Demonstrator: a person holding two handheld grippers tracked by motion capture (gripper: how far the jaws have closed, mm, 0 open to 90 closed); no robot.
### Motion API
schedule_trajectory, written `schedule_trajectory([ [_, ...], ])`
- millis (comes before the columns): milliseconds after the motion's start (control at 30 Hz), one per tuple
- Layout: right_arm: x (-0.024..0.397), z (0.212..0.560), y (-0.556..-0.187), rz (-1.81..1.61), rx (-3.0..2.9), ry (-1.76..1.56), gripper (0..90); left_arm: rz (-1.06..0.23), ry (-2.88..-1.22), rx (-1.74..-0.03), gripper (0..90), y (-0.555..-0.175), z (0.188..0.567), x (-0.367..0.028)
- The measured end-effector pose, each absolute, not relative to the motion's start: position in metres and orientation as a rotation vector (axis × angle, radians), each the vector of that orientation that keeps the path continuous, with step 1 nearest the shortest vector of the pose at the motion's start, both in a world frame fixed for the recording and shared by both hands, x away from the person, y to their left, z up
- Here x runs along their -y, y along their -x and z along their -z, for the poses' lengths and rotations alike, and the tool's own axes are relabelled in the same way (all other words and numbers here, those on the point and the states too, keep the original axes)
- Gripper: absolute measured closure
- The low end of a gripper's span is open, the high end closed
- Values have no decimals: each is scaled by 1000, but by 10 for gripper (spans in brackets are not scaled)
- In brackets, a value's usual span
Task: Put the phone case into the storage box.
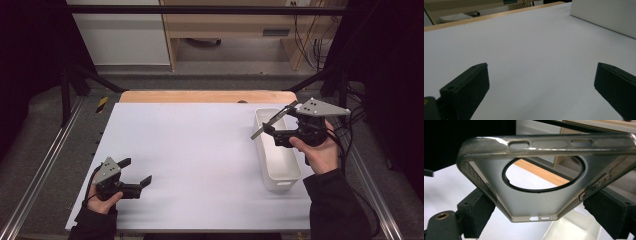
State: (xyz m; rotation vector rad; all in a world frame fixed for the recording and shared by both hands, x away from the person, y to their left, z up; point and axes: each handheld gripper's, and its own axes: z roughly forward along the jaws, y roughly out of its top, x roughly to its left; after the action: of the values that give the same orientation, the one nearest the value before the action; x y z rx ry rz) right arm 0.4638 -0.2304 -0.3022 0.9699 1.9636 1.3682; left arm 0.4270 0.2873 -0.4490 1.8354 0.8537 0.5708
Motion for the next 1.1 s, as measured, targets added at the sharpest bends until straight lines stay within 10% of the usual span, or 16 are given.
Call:
schedule_trajectory([
  [1100, 232, 314, -530, -1144, -1786, -1266, 116, -553, -1868, -831, 0, -429, 454, -284],
])
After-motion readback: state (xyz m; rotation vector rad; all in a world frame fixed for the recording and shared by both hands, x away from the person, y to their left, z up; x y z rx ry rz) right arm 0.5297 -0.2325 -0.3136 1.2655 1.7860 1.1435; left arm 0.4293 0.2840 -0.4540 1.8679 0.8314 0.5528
